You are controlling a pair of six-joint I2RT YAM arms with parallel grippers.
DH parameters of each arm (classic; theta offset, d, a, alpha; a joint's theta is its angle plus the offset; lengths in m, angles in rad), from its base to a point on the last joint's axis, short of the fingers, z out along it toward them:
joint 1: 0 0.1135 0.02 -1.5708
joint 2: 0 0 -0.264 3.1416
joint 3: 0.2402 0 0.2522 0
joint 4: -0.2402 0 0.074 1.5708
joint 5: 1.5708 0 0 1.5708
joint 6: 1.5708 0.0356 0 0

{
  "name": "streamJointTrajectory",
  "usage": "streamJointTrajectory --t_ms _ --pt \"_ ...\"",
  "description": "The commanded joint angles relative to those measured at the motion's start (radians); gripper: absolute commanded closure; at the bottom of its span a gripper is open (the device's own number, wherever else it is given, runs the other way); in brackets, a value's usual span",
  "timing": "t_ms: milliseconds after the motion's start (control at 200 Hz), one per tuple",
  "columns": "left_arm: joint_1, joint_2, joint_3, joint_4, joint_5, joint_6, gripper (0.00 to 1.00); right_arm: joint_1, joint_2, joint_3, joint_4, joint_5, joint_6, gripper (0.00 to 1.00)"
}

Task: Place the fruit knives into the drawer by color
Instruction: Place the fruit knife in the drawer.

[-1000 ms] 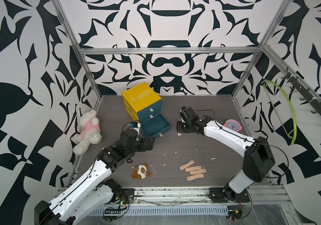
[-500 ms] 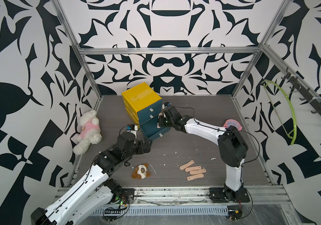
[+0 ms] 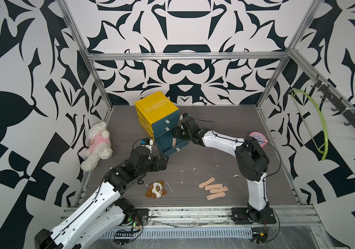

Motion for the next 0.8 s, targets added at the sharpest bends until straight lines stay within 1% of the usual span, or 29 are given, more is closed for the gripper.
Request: streamJointTrajectory --t_ms 0,110,255,340,425,485,620,675,775,795 --pt "-0.002 0.000 0.005 -0.012 0.020 0.026 0.01 -0.001 -0.080 0.026 0.021 0.002 -0.011 0.51" --pt "-0.002 0.000 0.016 -0.019 0.024 0.040 0.01 -0.001 -0.151 -0.036 0.025 0.011 0.006 0.51" --pt "-0.002 0.007 0.035 -0.028 0.032 0.056 0.01 0.003 -0.294 -0.149 -0.011 0.024 0.012 0.52" --pt "-0.002 0.025 0.047 -0.014 0.062 0.074 0.01 0.004 -0.397 -0.248 -0.032 0.046 0.014 0.52" --pt "-0.014 0.076 0.069 -0.013 0.109 0.105 0.01 0.002 -0.504 -0.342 -0.080 0.091 0.021 0.52" --pt "-0.061 0.125 0.084 -0.011 0.114 0.114 0.01 -0.013 -0.559 -0.381 -0.145 0.108 0.015 0.52" --pt "-0.233 0.275 0.116 0.029 0.086 0.126 0.01 -0.077 -0.664 -0.495 -0.235 0.129 0.012 0.51" --pt "-0.286 0.359 0.134 0.045 0.101 0.133 0.01 -0.113 -0.702 -0.544 -0.262 0.124 0.021 0.51" --pt "-0.361 0.490 0.178 0.070 0.140 0.153 0.04 -0.163 -0.777 -0.625 -0.279 0.112 0.029 0.51" --pt "-0.376 0.535 0.190 0.073 0.144 0.161 0.05 -0.167 -0.791 -0.637 -0.283 0.114 0.027 0.51"
